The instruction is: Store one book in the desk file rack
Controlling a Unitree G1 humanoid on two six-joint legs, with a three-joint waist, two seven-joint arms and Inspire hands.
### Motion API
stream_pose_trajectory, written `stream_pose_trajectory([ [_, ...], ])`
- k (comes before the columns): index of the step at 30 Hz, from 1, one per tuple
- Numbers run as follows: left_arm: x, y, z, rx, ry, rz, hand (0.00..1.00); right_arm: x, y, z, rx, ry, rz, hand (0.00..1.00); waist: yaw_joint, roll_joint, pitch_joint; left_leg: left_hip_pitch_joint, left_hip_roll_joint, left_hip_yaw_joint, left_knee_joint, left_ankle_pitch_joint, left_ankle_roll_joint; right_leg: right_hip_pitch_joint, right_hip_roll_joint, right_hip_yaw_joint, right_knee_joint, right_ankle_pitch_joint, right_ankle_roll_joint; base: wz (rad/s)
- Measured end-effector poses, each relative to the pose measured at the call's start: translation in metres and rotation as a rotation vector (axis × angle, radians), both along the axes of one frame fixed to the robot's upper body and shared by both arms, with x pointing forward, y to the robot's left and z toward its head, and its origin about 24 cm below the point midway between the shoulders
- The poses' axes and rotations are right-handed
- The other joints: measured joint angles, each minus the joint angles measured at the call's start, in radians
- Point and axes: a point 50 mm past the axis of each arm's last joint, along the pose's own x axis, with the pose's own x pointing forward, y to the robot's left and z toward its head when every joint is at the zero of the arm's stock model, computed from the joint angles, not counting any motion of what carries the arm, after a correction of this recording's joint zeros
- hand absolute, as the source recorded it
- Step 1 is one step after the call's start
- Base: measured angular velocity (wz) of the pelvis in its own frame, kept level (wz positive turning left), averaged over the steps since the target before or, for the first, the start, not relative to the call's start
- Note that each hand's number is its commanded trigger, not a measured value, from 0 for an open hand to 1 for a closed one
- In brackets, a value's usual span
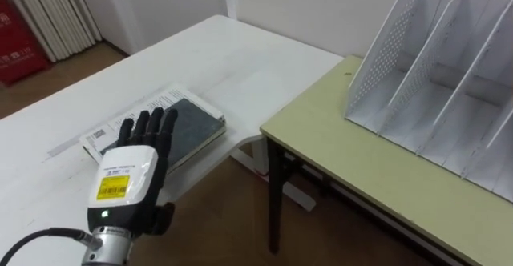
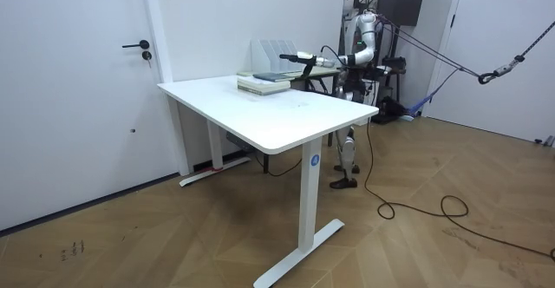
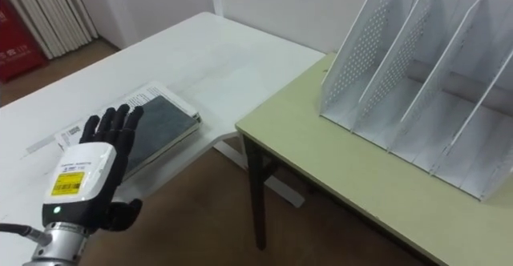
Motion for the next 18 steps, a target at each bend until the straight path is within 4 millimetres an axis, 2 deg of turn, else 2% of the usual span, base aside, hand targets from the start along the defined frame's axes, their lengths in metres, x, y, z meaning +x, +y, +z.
stream_pose_trajectory([
  [4, 0.000, 0.003, 0.000, 0.004, 0.003, 0.024, 0.00, 0.001, 0.000, 0.000, 0.003, -0.001, 0.001, 0.00, 0.002, -0.003, -0.0053, -0.002, 0.000, 0.002, 0.001, 0.000, 0.000, -0.004, 0.000, 0.004, 0.000, 0.000, 0.000, 0.00],
  [10, -0.001, 0.009, -0.006, 0.001, 0.062, 0.074, 0.00, -0.001, 0.001, 0.000, 0.011, 0.018, -0.003, 0.00, 0.003, -0.008, -0.0086, 0.002, 0.000, 0.005, -0.004, 0.000, 0.000, -0.004, 0.000, 0.009, -0.001, 0.000, 0.000, 0.00],
  [14, -0.002, 0.011, -0.015, -0.004, 0.142, 0.096, 0.00, 0.002, 0.000, 0.000, 0.012, 0.007, -0.008, 0.00, 0.001, -0.001, -0.0067, 0.006, 0.000, 0.005, -0.005, 0.000, 0.000, 0.003, 0.001, 0.009, -0.003, 0.000, 0.000, 0.00],
  [18, -0.006, 0.015, -0.036, -0.008, 0.270, 0.121, 0.00, -0.001, -0.003, 0.001, 0.004, 0.014, -0.013, 0.00, -0.003, 0.008, -0.0034, 0.025, 0.001, 0.009, -0.020, 0.000, -0.001, 0.013, 0.001, 0.012, -0.002, 0.000, 0.000, -0.03],
])
